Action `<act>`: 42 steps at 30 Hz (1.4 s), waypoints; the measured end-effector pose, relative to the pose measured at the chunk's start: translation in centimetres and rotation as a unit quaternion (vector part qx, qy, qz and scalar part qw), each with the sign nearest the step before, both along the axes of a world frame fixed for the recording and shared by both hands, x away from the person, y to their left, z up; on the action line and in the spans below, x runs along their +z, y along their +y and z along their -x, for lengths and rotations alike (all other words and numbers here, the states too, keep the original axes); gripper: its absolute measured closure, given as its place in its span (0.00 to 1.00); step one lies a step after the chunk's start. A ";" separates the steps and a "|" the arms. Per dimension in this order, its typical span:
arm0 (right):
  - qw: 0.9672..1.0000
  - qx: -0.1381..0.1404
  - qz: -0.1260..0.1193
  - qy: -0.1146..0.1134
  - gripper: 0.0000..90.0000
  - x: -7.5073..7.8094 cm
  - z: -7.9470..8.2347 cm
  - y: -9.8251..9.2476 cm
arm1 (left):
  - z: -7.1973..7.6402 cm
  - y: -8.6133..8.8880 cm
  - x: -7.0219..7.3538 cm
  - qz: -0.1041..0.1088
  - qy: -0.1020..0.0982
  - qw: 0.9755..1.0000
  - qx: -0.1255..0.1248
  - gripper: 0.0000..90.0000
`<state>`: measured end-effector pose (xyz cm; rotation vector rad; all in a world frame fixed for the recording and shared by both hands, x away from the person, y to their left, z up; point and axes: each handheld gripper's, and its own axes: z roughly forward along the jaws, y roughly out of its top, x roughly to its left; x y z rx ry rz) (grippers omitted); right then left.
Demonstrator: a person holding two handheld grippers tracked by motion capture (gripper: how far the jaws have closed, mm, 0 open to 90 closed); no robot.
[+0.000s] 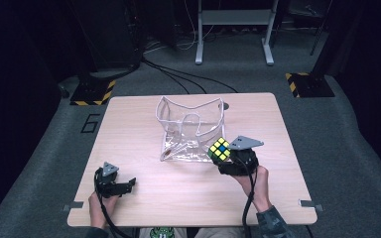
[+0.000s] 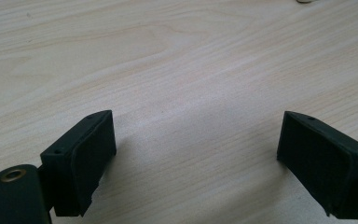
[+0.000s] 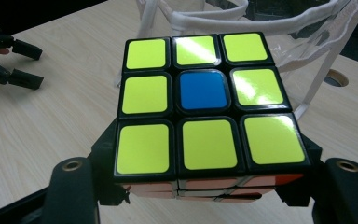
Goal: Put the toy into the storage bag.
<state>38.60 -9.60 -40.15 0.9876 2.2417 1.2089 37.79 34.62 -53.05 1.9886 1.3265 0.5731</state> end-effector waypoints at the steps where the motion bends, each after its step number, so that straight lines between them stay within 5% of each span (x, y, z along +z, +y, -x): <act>1: 1.000 0.000 0.001 -0.002 0.37 0.1 -0.1 0.0 | 0.0 0.0 0.0 0.000 0.000 1.000 0.000 0.13; 42: 0.999 -0.007 0.020 -0.036 0.37 5.9 -3.2 -0.4 | 0.0 0.0 0.0 0.000 0.000 1.000 0.000 0.13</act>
